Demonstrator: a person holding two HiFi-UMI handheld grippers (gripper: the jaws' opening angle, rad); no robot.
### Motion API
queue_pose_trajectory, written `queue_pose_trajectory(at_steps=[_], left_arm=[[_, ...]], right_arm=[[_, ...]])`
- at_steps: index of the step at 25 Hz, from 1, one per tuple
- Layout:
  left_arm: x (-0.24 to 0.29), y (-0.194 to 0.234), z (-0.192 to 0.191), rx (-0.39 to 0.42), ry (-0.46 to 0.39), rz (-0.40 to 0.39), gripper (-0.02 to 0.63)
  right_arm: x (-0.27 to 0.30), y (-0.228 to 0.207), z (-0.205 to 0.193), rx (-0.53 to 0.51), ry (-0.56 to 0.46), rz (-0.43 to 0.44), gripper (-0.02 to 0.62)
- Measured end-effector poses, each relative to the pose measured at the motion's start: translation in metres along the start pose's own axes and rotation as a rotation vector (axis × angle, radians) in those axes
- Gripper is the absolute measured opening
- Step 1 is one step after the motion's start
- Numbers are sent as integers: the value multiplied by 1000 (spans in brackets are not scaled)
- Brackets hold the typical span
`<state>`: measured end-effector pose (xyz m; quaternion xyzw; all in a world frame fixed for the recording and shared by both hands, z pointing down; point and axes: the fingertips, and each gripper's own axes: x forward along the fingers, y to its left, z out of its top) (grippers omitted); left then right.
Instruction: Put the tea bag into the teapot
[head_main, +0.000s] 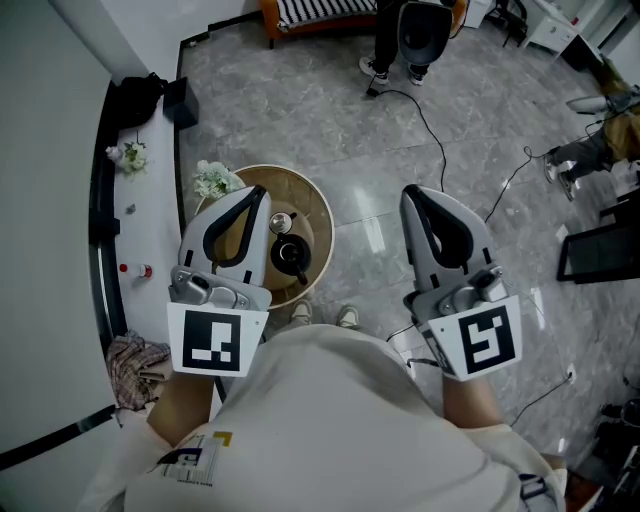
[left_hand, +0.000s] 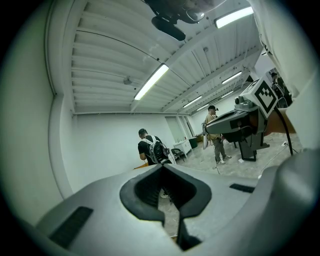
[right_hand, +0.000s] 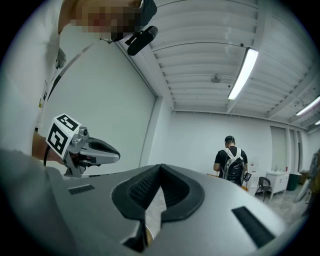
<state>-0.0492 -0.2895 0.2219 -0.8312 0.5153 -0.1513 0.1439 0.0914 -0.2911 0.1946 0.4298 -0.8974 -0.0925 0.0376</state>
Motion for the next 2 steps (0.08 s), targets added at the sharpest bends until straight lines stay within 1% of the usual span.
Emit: queue_pose_trajectory(at_steps=[2], left_arm=[[-3,1,2,6,-1,3,8]], right_arm=[[0,2,3,-11,-2,4,6]])
